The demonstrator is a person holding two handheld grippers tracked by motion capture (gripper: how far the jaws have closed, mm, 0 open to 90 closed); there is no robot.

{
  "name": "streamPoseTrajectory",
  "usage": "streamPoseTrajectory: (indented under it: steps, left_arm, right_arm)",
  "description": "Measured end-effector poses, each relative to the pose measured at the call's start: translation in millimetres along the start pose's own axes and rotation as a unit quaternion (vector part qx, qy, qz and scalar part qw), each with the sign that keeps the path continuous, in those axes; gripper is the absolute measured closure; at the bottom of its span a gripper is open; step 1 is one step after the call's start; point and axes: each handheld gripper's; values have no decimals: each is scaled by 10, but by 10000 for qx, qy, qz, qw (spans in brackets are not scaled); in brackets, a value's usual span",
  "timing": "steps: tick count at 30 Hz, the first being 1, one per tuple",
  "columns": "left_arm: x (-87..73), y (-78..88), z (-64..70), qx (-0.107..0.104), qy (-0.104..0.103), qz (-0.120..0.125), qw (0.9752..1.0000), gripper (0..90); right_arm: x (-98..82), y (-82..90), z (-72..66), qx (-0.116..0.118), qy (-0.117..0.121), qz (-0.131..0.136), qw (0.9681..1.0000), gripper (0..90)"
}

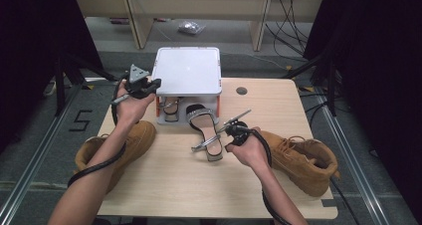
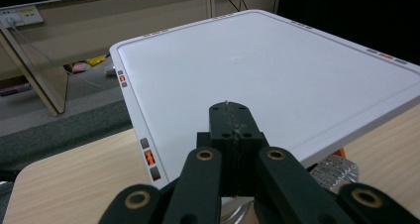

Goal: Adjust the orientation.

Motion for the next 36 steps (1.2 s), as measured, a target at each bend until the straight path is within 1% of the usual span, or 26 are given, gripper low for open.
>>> streamPoseTrajectory:
  steps: [1, 2, 3, 4, 5, 6, 7, 9, 10, 11, 12, 13, 15, 16, 17, 19, 21, 23, 24, 25, 27, 28, 30, 32, 35, 36]
  left_arm:
    - [-3, -22, -5, 24, -37, -17, 10000, 898]
    - [-7, -43, -7, 22, -54, -24, 10000, 898]
    - [-15, -63, -8, 5, -34, -42, 10000, 898]
    - [-23, -78, -13, -14, -15, -63, 10000, 898]
    - [-31, -90, -18, -4, -3, -82, 10000, 898]
    - [-39, -101, -22, 4, 14, -98, 10000, 898]
    - [-47, -113, -26, 8, 42, -108, 9999, 898]
    - [-61, -128, -34, 38, 37, -147, 9999, 898]
    - [-71, -138, -38, 26, 82, -178, 9998, 898]
    - [-77, -144, -43, 44, 70, -184, 9998, 898]
    - [-85, -149, -50, 76, 39, -221, 9997, 898]
    - [-100, -161, -55, 84, 61, -260, 9996, 898]
    - [-129, -175, -70, 71, 172, -209, 9996, 898]
    - [-125, -171, -78, 80, 161, -232, 9996, 898]
    - [-119, -170, -79, 69, 131, -257, 9996, 899]
    - [-111, -170, -68, 89, 94, -295, 9995, 898]
    - [-106, -172, -60, 103, 57, -318, 9994, 899]
    - [-102, -173, -59, 92, 95, -343, 9993, 899]
    - [-99, -172, -65, 95, 91, -365, 9992, 899]
    - [-94, -169, -65, 109, 72, -397, 9991, 899]
    - [-94, -169, -60, 109, 47, -404, 9991, 899]
    - [-97, -171, -56, 113, 52, -394, 9991, 899]
    - [-98, -170, -54, 121, 59, -393, 9991, 899]
    - [-97, -171, -55, 113, 63, -397, 9991, 900]
    - [-90, -172, -63, 87, 89, -422, 9990, 900]
    - [-92, -177, -68, 55, 126, -393, 9991, 900]
  right_arm:
    - [-32, -18, -10, 42, -72, -78, 9999, 900]
    - [-54, -40, -5, 45, 4, -118, 9999, 900]
    - [-78, -58, -17, 29, -48, -176, 9998, 900]
    - [-96, -87, -26, 12, 72, -179, 9998, 900]
    - [-115, -108, -48, 25, 100, -213, 9997, 900]
    - [-131, -126, -70, 94, 94, -330, 9994, 900]
    - [-146, -160, -86, 131, 219, -319, 9992, 900]
    - [-162, -215, -143, 223, 248, -426, 9985, 900]
    - [-163, -238, -151, 290, 283, -427, 9983, 900]
    - [-168, -269, -181, 252, 264, -457, 9983, 900]
    - [-167, -290, -191, 278, 295, -464, 9981, 900]
    - [-167, -312, -204, 296, 305, -462, 9980, 900]
    - [-163, -345, -219, 325, 340, -378, 9982, 900]
    - [-161, -353, -231, 300, 294, -359, 9985, 900]
    - [-159, -371, -232, 321, 329, -311, 9985, 900]
    - [-157, -399, -247, 270, 388, -205, 9987, 900]
    - [-154, -422, -263, 220, 366, -206, 9989, 900]
    - [-152, -442, -272, 204, 381, -138, 9990, 900]
    - [-153, -449, -287, 177, 294, -209, 9992, 900]
    - [-150, -468, -281, 186, 414, -156, 9988, 900]
    - [-152, -487, -293, 191, 463, -120, 9987, 900]
    - [-153, -487, -304, 214, 411, -135, 9988, 900]
    - [-148, -498, -316, 270, 401, -83, 9988, 900]
    - [-138, -508, -332, 354, 366, 10, 9987, 900]
    - [-97, -520, -359, 365, 273, 142, 9989, 900]
    - [-84, -524, -363, 387, 277, 193, 9987, 900]
Point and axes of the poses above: each handheld gripper's, and its own axes: y roughly backward along the jaws, x roughly out of its top, z roughly to its right, and after that the axes turned 1 degree about -z, right-handed
